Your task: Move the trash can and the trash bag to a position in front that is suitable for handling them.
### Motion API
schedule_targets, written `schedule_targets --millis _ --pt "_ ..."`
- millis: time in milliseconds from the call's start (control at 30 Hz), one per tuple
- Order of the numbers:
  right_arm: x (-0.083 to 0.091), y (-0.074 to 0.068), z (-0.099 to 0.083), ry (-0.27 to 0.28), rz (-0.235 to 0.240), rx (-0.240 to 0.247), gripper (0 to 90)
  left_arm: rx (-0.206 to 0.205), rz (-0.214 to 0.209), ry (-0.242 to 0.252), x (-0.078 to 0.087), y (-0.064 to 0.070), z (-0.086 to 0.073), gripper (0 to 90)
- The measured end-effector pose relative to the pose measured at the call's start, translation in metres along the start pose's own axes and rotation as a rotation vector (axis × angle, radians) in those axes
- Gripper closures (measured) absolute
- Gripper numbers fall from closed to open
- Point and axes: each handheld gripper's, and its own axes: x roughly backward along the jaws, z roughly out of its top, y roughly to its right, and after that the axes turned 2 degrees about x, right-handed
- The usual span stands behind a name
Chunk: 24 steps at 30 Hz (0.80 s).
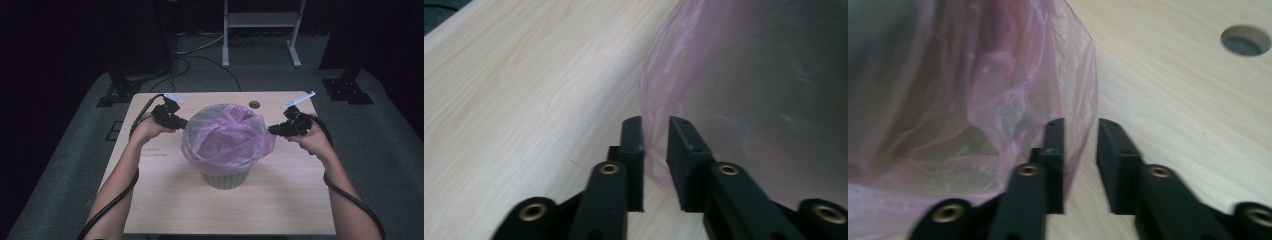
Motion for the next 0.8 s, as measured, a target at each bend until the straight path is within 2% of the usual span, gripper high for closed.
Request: schedule_targets --millis 100,233,267,300,333,400,433,467,533,600,667,733,800 --pt "0.017 -0.003 0.000 0.060 0.012 -0.002 62.5 -0.003 -0.015 0.035 0.016 0.003 -0.001 65.5" --pt "0.044 -0.014 0.000 0.121 0.023 0.040 57.3 -0.036 -0.031 0.088 0.042 0.012 -0.004 58.1" --pt "0.049 -0.017 0.000 0.134 0.032 0.049 56.4 -0.036 -0.031 0.088 0.042 0.012 -0.004 55.8" --pt "0.049 -0.017 0.000 0.134 0.032 0.049 56.4 -0.043 -0.041 0.098 0.047 0.014 -0.005 55.8" --pt "0.056 -0.026 0.000 0.148 0.059 0.084 54.0 -0.058 -0.069 0.108 0.054 0.019 -0.007 52.6" --pt "0.058 -0.033 0.000 0.145 0.090 0.112 51.6 -0.076 -0.091 0.111 0.056 0.023 -0.010 49.1" --pt "0.058 -0.038 0.000 0.142 0.108 0.127 50.3 -0.090 -0.126 0.121 0.055 0.027 -0.013 47.7" --pt "0.058 -0.038 0.000 0.142 0.108 0.127 50.3 -0.090 -0.126 0.121 0.055 0.027 -0.013 44.0" --pt "0.053 -0.048 -0.001 0.121 0.142 0.172 47.0 -0.109 -0.150 0.118 0.051 0.031 -0.015 43.0" --pt "0.048 -0.053 -0.001 0.103 0.144 0.198 45.8 -0.118 -0.169 0.112 0.047 0.034 -0.018 39.9" --pt "0.046 -0.056 -0.002 0.098 0.156 0.204 45.5 -0.123 -0.180 0.112 0.046 0.035 -0.019 37.8" --pt "0.046 -0.057 -0.003 0.092 0.159 0.218 45.1 -0.155 -0.205 0.107 0.041 0.039 -0.023 37.7" --pt "0.042 -0.060 -0.004 0.057 0.155 0.252 45.5 -0.175 -0.220 0.099 0.037 0.042 -0.025 37.7"
